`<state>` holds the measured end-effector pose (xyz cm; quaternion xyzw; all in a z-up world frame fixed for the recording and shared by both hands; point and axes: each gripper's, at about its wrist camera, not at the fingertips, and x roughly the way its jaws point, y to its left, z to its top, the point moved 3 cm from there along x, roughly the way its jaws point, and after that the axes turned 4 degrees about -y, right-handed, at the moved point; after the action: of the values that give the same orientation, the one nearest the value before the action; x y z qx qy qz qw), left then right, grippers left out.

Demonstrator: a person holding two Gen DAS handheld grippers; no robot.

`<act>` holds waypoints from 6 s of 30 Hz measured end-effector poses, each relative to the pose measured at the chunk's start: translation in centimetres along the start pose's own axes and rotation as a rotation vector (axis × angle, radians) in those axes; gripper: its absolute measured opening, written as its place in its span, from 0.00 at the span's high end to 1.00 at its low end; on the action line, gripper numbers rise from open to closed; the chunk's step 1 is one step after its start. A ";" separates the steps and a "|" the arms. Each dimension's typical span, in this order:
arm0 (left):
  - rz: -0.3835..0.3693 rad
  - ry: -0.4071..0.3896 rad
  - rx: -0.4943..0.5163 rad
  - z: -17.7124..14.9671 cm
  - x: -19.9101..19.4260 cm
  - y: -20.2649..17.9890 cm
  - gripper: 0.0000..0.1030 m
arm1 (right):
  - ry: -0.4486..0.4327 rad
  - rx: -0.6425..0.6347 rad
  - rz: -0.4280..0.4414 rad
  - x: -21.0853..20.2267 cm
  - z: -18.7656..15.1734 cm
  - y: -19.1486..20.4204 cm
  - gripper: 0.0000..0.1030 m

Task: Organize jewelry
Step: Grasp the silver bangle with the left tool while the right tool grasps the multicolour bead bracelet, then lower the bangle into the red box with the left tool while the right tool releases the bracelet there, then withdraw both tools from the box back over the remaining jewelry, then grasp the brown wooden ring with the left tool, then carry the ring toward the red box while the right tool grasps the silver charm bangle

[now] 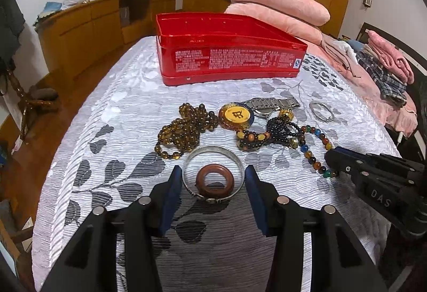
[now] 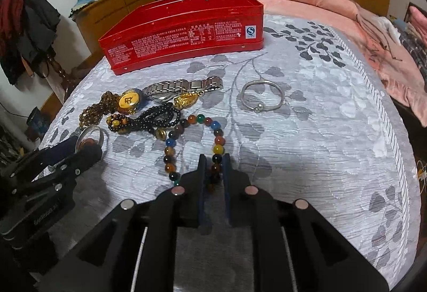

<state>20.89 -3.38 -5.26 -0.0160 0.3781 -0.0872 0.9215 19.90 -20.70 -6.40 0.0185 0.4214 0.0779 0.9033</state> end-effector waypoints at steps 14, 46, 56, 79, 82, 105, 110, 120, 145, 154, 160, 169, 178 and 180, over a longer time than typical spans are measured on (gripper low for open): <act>0.003 -0.082 -0.016 2.6 -1.9 0.8 0.53 | -0.076 -0.002 0.053 -2.9 2.4 -0.2 0.94; 0.064 -0.184 -0.004 18.7 4.6 0.4 0.53 | -0.264 -0.027 0.078 -1.0 19.5 -0.8 0.93; 0.091 -0.087 -0.021 19.2 9.7 1.2 0.53 | -0.209 -0.012 0.090 4.3 21.8 -0.9 0.91; 0.135 -0.205 -0.057 14.2 0.8 4.6 0.10 | -0.269 0.002 -0.026 -1.2 13.9 -2.8 0.20; 0.138 -0.196 -0.041 12.5 -0.2 4.6 0.09 | -0.254 0.005 -0.042 -1.9 11.5 -2.9 0.13; 0.111 -0.076 -0.023 0.0 -2.9 2.0 0.19 | -0.106 0.064 -0.028 -2.5 1.0 -3.8 0.12; 0.092 -0.038 -0.018 -1.1 -2.2 1.3 0.23 | -0.108 0.060 -0.029 -2.6 0.3 -3.5 0.12; 0.073 0.015 -0.022 -1.1 -0.6 0.7 0.34 | -0.112 0.042 -0.033 -2.7 0.1 -3.2 0.22; 0.032 -0.031 -0.015 1.3 0.1 0.1 0.71 | -0.044 0.074 0.000 -0.2 1.5 -3.8 0.30; 0.049 -0.045 -0.032 3.8 1.6 0.3 0.71 | -0.008 0.088 -0.037 2.4 3.5 -4.4 0.33; 0.059 -0.048 -0.049 4.7 2.5 0.8 0.71 | -0.005 0.083 -0.058 3.5 4.4 -4.7 0.33; 0.053 -0.106 -0.060 6.0 1.3 1.0 0.71 | -0.011 0.067 -0.125 3.6 4.8 -5.2 0.58; 0.062 -0.097 -0.068 6.2 1.9 1.5 0.71 | -0.045 0.049 -0.109 2.7 5.1 -4.6 0.59; 0.065 -0.099 -0.064 6.4 1.9 1.5 0.71 | -0.056 0.039 -0.105 2.2 5.4 -4.2 0.59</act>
<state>26.92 -2.50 -2.19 -0.0376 0.3348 -0.0442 0.9405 25.97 -24.32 -5.02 0.0162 0.3977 0.0218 0.9171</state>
